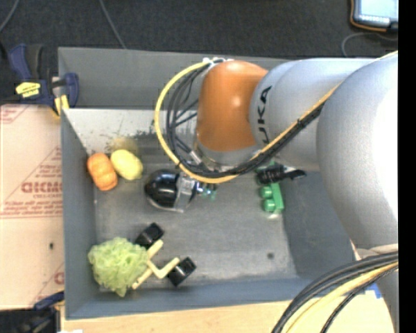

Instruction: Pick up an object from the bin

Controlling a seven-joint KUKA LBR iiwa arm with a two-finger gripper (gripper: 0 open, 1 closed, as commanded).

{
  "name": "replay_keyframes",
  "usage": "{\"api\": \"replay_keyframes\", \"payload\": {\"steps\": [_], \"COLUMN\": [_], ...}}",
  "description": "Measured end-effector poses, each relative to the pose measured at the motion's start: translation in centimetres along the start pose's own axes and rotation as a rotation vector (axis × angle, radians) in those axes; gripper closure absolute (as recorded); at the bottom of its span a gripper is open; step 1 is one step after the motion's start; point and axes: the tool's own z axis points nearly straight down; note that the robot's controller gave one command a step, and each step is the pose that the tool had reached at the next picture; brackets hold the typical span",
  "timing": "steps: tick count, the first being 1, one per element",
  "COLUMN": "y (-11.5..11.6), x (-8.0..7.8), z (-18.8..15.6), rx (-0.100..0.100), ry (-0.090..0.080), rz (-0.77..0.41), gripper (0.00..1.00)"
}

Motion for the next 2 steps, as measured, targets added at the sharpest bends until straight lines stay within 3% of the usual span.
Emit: {"api": "replay_keyframes", "payload": {"steps": [1, 2], "y": [0.49, 0.20], "x": [-1.07, -1.02], "z": [-1.05, -1.34], "rx": [-0.021, 0.003], "ry": [-0.040, 0.005], "rz": [0.043, 0.050], "gripper": [1.00, 1.00]}}
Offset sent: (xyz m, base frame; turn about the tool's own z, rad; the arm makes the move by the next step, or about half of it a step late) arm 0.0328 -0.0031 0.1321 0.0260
